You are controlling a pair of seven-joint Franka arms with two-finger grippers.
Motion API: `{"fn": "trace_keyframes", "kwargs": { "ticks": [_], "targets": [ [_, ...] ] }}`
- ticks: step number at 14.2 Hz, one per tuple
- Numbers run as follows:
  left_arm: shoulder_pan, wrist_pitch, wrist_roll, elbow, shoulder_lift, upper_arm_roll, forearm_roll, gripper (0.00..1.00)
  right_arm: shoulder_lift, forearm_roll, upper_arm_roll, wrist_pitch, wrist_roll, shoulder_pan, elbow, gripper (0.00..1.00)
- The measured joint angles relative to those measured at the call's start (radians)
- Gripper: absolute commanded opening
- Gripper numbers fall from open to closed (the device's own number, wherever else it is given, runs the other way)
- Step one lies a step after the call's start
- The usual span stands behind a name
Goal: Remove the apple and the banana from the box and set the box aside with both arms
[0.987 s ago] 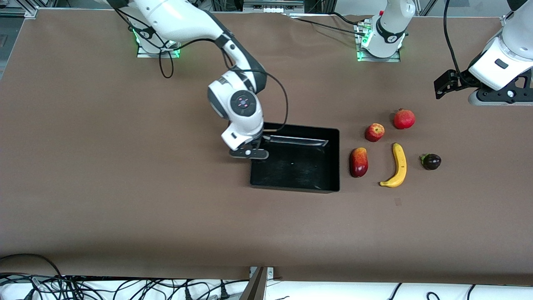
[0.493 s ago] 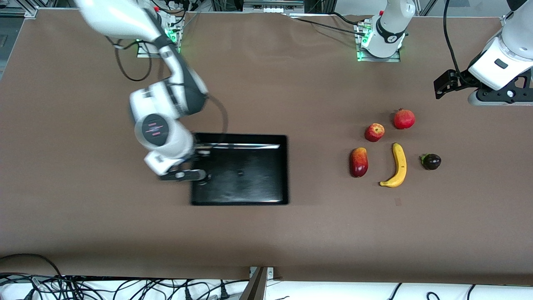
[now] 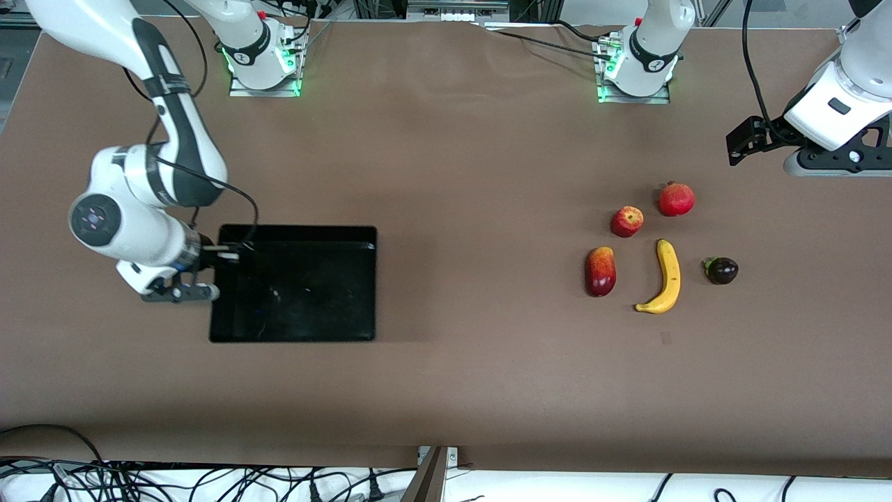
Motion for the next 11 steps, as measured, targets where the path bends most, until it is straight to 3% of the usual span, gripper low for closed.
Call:
{"fn": "trace_keyframes", "kwargs": {
  "ticks": [4,10,11],
  "targets": [
    [0.000,0.000,0.000,0.004,0.001,0.000,0.000,1.00,-0.053,0.002,-0.072,0.164,-0.101,-0.029,-0.206,0.00],
    [0.000,-0.004,0.000,0.005,0.001,0.000,0.000,1.00,-0.041,0.076,-0.104,0.251,-0.228,-0.056,-0.263,0.00],
    [0.000,-0.004,0.000,0.005,0.001,0.000,0.000,1.00,-0.037,0.077,-0.104,0.258,-0.235,-0.058,-0.263,0.41]
  ]
}}
